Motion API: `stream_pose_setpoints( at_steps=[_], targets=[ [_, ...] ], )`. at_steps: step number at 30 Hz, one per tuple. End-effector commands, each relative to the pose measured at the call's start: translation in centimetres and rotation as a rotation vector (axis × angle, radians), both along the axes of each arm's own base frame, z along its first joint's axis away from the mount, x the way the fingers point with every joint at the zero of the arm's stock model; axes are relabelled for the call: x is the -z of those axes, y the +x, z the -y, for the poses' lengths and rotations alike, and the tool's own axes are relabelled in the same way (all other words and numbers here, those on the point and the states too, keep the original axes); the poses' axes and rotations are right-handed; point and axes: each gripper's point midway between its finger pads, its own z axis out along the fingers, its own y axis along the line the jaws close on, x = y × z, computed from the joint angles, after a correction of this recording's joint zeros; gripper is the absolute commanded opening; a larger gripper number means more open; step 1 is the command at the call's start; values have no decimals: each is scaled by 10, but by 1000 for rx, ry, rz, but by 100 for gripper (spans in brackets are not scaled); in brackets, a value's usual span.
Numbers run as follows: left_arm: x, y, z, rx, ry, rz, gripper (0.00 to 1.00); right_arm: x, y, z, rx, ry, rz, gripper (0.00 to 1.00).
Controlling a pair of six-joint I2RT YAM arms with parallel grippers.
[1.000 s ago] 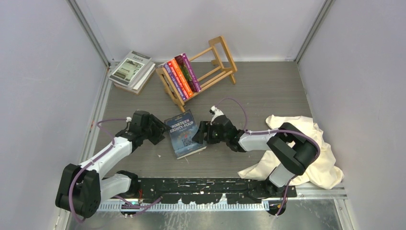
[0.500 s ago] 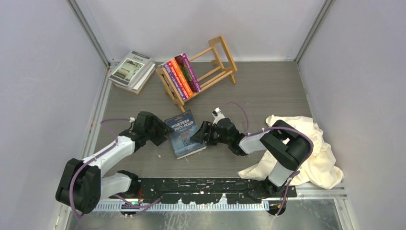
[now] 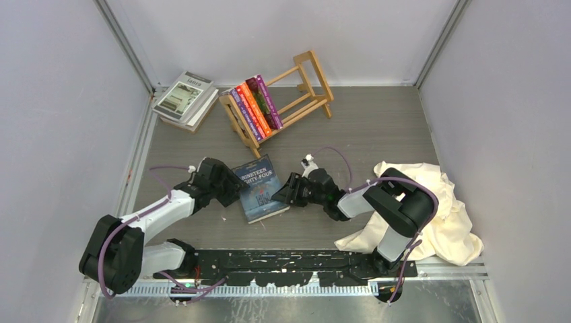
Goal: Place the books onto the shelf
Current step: Pick up the book from the center of the board.
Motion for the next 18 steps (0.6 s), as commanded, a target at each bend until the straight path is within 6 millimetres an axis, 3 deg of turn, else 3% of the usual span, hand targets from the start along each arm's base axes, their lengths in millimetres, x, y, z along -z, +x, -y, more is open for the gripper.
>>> stream_pose_setpoints(
  at_steps=[1,7,18],
  targets=[
    [-25,20,8,-18,-28,84,57,-4,-8,2,-29,2,-18,52],
    [-34,21,3,-39,-13,105,57,-16,-1,9,-11,-6,2,33],
    [-39,15,0,-52,-11,114,58,-38,9,14,7,4,12,15]
  ],
)
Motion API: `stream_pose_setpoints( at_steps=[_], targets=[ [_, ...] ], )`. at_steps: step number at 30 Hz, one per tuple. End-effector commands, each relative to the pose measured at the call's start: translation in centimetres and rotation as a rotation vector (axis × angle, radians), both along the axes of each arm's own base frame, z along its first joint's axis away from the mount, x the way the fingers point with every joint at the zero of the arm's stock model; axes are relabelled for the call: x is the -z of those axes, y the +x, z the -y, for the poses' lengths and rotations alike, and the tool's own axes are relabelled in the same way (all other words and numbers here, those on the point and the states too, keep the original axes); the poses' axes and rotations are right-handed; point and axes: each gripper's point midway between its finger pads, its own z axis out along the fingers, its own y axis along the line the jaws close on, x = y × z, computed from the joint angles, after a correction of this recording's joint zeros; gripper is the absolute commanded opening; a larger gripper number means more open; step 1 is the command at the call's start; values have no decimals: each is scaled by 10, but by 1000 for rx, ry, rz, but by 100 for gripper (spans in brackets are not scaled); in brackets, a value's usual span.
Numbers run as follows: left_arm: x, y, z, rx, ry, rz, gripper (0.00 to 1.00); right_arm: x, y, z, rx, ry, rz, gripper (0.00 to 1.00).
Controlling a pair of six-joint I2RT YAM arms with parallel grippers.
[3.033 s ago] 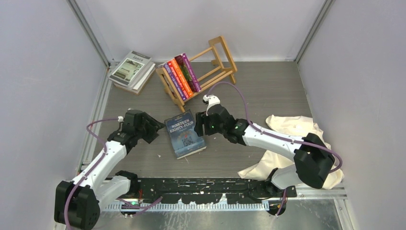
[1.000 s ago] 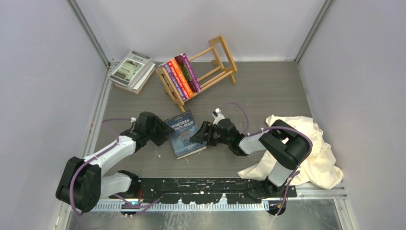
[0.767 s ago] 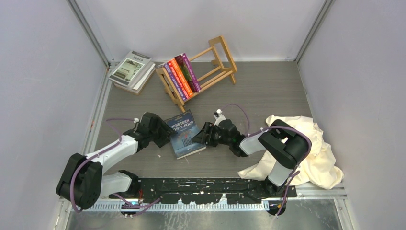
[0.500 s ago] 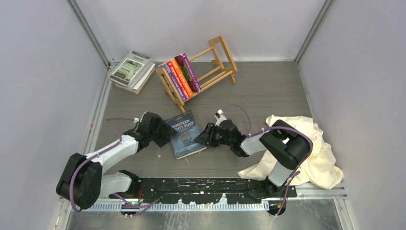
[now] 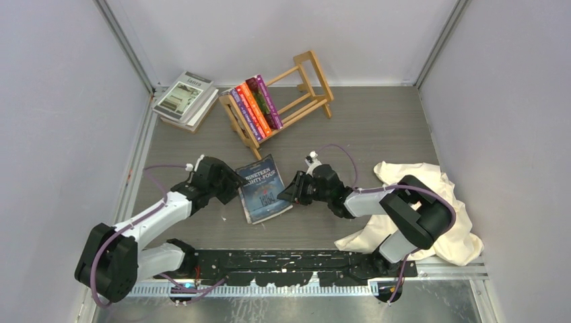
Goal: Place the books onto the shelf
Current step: Pick up the book from the center of the board.
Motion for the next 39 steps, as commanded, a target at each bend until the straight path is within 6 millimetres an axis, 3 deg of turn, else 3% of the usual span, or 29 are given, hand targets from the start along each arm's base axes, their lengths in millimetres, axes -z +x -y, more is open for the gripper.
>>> stream_pose_setpoints(
  at_steps=[1,10,24,39],
  targets=[
    [-22,8,0,-24,-13,61,58,-24,10,-3,-4,20,41,15],
    [-28,5,-2,-24,-18,75,60,-58,23,-12,30,133,7,1],
    [-39,-1,-1,-31,-64,97,63,-106,32,-23,94,375,-89,1],
    [-42,1,4,-21,-97,105,67,-137,36,-26,140,547,-164,1]
  ],
)
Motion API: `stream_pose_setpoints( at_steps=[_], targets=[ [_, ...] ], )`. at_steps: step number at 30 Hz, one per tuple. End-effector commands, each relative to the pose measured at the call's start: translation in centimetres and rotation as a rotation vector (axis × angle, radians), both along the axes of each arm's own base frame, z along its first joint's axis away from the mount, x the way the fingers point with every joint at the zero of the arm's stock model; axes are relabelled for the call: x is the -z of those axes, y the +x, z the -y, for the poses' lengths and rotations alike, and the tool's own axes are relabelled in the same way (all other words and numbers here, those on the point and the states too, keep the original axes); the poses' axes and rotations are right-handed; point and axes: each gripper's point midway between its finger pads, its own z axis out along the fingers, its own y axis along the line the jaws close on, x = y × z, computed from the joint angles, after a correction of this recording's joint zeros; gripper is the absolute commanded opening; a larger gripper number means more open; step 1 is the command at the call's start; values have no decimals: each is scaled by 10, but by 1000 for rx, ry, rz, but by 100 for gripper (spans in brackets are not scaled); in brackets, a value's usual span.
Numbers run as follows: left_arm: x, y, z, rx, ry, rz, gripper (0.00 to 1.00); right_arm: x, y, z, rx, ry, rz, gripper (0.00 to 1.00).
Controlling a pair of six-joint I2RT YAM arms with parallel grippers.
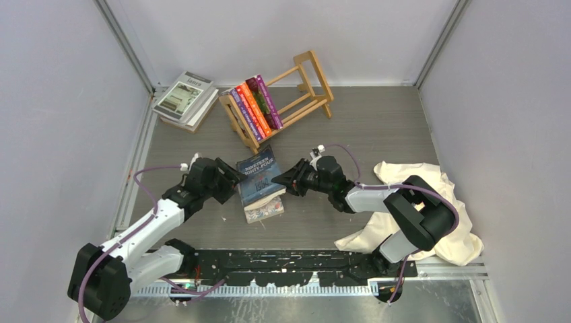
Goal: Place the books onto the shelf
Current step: Pick up the book from the center of the board.
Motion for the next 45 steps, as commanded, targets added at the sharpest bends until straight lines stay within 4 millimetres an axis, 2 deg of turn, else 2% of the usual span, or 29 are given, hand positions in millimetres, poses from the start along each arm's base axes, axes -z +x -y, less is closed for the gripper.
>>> stream_pose_setpoints(
  at_steps=[1,8,17,22,28,34,38,42,45],
  targets=[
    [-5,4,7,1,-41,19,67,-72,13,-7,30,217,127,1],
    [-3,9,7,-30,-61,13,68,-73,11,-7,43,282,82,1],
    [6,18,10,-108,-128,-13,68,-75,-1,-14,9,319,38,1],
    [10,23,11,-142,-153,-23,66,-77,-10,-21,-17,352,14,1],
    [13,25,6,-203,-179,-19,63,-71,-19,-31,-40,381,-29,1],
    [6,21,-7,-257,-176,17,45,-67,-21,-32,-42,376,-38,1],
    [-2,21,-15,-282,-172,53,24,-61,-22,-32,-43,358,-45,1],
    [-6,20,-13,-274,-185,62,2,-59,-22,-32,-45,355,-47,1],
    [-8,18,-13,-266,-188,68,0,-60,-23,-31,-45,356,-45,1]
  ],
)
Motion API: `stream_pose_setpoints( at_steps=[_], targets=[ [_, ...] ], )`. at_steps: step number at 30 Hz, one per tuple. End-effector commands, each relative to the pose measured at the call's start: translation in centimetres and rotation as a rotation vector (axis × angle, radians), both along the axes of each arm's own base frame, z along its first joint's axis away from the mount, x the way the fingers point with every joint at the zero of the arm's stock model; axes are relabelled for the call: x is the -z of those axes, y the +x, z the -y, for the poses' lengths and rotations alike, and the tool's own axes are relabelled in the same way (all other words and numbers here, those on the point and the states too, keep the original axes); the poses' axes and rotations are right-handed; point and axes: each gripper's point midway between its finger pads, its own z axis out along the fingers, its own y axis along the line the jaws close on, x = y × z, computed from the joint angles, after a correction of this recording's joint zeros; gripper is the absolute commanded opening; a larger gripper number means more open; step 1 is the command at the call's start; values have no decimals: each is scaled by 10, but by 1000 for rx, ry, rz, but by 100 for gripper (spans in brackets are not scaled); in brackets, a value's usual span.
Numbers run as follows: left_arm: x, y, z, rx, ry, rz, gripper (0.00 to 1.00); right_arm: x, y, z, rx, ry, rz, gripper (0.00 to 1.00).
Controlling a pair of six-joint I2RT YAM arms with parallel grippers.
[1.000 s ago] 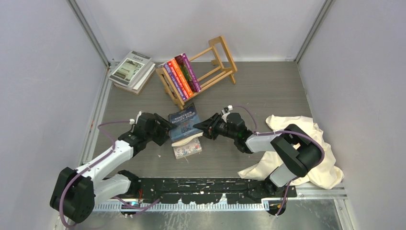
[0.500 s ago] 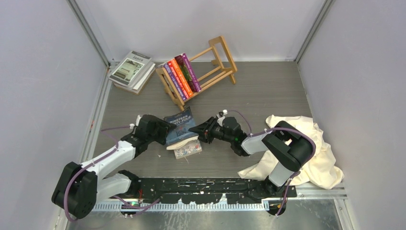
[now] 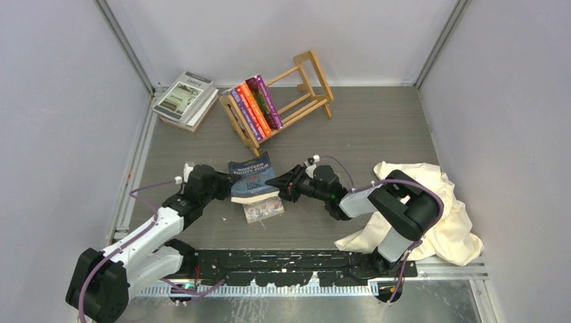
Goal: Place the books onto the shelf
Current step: Pick up the book from the center of the board.
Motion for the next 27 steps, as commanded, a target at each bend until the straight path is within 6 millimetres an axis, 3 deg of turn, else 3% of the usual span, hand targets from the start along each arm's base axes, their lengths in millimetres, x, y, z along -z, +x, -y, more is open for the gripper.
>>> stream_pose_setpoints(
  at_steps=[1,3,7,11,22,27],
  targets=[
    [-10,1,-4,-14,1,36,0,-49,-5,-7,-35,138,123,1],
    [-15,-1,-7,-20,13,47,0,-49,-6,-6,-38,138,128,8],
    [-33,-4,-16,-19,73,73,0,-46,-10,-4,-51,100,138,33],
    [-54,-5,-25,-11,142,109,0,-40,-15,-2,-78,24,172,45],
    [-98,-3,-41,35,328,184,0,-29,-22,7,-126,-143,237,56],
    [-114,2,-42,66,396,215,0,-24,-21,19,-167,-349,316,57]
  ],
)
